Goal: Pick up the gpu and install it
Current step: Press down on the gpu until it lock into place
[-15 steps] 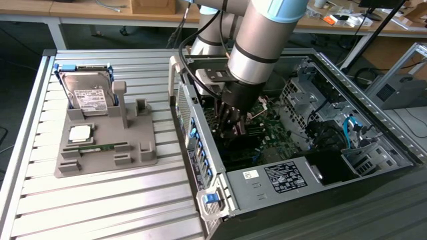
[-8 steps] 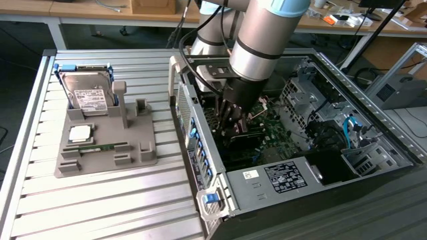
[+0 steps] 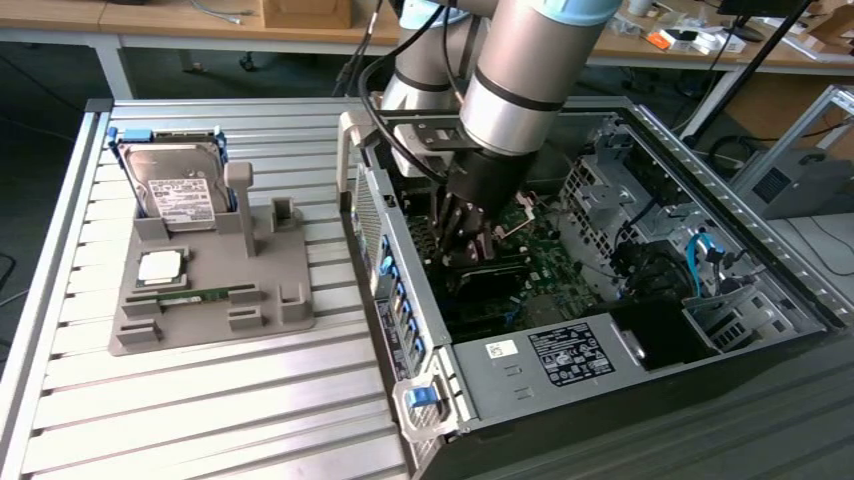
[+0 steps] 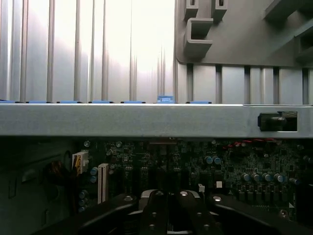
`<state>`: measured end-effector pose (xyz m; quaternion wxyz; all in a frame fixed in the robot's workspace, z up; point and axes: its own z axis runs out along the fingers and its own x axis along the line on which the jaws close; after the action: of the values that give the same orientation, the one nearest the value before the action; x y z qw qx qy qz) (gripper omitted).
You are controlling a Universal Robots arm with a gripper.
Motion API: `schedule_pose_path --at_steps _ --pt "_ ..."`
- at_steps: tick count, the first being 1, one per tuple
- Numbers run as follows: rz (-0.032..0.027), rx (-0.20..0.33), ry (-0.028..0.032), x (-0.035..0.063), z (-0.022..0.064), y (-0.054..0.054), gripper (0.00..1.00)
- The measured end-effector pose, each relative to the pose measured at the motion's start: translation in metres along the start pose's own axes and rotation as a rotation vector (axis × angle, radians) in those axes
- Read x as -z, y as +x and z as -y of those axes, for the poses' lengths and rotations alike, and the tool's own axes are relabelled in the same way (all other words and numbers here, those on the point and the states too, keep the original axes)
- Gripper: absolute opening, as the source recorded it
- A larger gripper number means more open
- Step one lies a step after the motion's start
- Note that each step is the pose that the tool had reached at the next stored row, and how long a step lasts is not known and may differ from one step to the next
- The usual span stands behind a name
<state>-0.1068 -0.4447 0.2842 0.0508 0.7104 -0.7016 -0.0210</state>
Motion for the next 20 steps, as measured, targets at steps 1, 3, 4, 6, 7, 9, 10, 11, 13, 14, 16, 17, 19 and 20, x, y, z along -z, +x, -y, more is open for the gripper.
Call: schedule_pose_path --at_steps 1,3,4,6,7,9,10,11,13,14,16,17,19,20 --pt "0.0053 0.001 -0.0007 -0.0005 0.0 0.0 0.11" --pt "0.0147 0.001 -0.0032 -0.0023 0.0002 -0.0002 0.11" --pt "0.0173 0.002 -0.0041 -0.0031 0.0003 -0.0002 0.11" --pt "0.0187 0.002 -0.0048 -0.0038 0.0003 -0.0002 0.11" --pt "0.0194 0.002 -0.0049 -0.0042 0.0004 -0.0002 0.11" --pt "0.0205 0.002 -0.0052 -0.0048 0.0004 -0.0002 0.11" --pt "0.021 0.002 -0.0054 -0.0051 0.0005 -0.0002 0.11" --pt "0.0216 0.002 -0.0055 -0.0054 0.0005 -0.0002 0.11" --pt "0.0227 0.002 -0.0057 -0.0061 0.0006 -0.0001 0.11" --pt "0.0235 0.003 -0.0059 -0.0065 0.0006 0.0 0.11" --pt "0.025 0.003 -0.0064 -0.0072 0.0007 0.0 0.11" --pt "0.0259 0.003 -0.0066 -0.0075 0.0007 0.0 0.11" --pt "0.0272 0.003 -0.0071 -0.008 0.0008 0.0 0.11" --pt "0.0283 0.003 -0.0073 -0.0082 0.0008 0.0 0.11"
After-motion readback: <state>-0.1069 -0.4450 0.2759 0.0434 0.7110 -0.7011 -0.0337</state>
